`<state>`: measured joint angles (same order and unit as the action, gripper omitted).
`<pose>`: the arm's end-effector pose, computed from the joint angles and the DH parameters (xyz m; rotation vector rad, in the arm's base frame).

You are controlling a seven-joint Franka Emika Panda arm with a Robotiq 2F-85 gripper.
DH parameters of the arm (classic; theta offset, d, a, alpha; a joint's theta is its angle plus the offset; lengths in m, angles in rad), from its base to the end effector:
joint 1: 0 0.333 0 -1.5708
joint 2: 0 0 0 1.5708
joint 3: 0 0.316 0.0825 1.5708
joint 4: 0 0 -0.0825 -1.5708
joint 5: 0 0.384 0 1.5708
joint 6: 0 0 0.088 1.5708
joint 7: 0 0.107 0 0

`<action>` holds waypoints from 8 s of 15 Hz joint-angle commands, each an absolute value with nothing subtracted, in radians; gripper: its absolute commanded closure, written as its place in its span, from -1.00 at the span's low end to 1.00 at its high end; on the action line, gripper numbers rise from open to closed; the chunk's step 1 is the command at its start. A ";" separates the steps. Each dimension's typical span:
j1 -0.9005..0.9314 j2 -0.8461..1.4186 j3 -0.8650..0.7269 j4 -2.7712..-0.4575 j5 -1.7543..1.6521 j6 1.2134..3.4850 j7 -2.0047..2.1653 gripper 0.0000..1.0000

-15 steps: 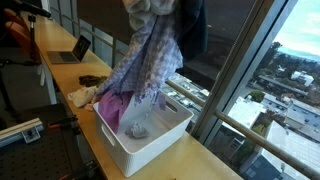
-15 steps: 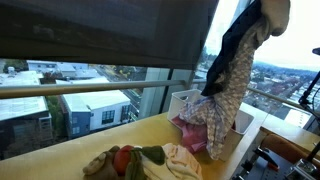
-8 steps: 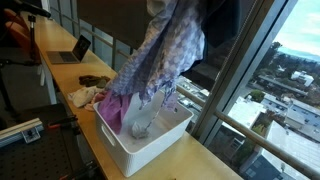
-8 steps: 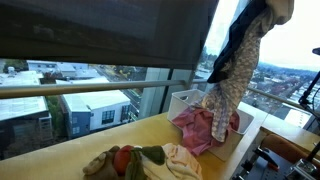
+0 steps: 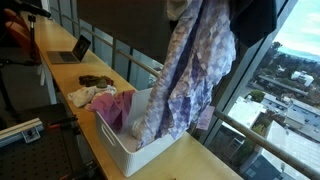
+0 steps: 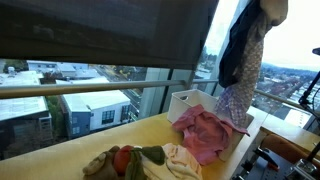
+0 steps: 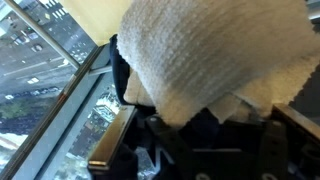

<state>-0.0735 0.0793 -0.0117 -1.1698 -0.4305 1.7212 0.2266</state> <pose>0.5645 -0.0866 0.7939 2.6196 -0.4632 0.6805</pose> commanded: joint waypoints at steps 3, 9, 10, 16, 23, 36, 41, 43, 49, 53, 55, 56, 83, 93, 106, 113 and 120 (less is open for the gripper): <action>-0.022 0.065 0.030 -1.291 -0.444 1.766 0.255 1.00; 0.004 0.050 0.036 -1.403 -0.442 1.809 0.283 1.00; 0.002 0.050 0.033 -1.425 -0.438 1.817 0.283 1.00; 0.015 0.035 0.022 -1.624 -0.437 1.915 0.309 0.88; 0.019 0.006 0.022 -1.774 -0.446 1.949 0.317 -0.35; 0.179 0.053 0.190 -2.164 -0.434 2.243 0.493 -1.00; 0.232 0.196 0.174 -2.189 -0.460 2.190 0.560 -1.00; 0.249 0.225 0.165 -2.186 -0.457 2.171 0.566 -1.00; 0.278 0.238 0.139 -2.198 -0.495 2.130 0.576 -1.00; 0.275 0.221 0.119 -2.219 -0.602 2.108 0.578 -1.00; 0.267 0.226 0.114 -2.227 -0.634 2.118 0.580 -1.00; 0.265 0.232 0.113 -2.229 -0.643 2.122 0.581 -1.00; 0.078 -0.140 0.103 -1.829 -0.664 1.835 0.398 0.98; 0.040 -0.057 0.096 -1.831 -0.662 1.874 0.417 0.40; 0.181 -0.026 0.208 -2.089 -0.500 2.055 0.574 -1.00; 0.261 0.169 0.239 -2.125 -0.399 2.308 0.584 -1.00; 0.295 0.415 0.231 -2.097 -0.248 2.512 0.492 -1.00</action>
<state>0.2611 0.3247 0.2387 -2.1334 -0.3402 2.4549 0.5589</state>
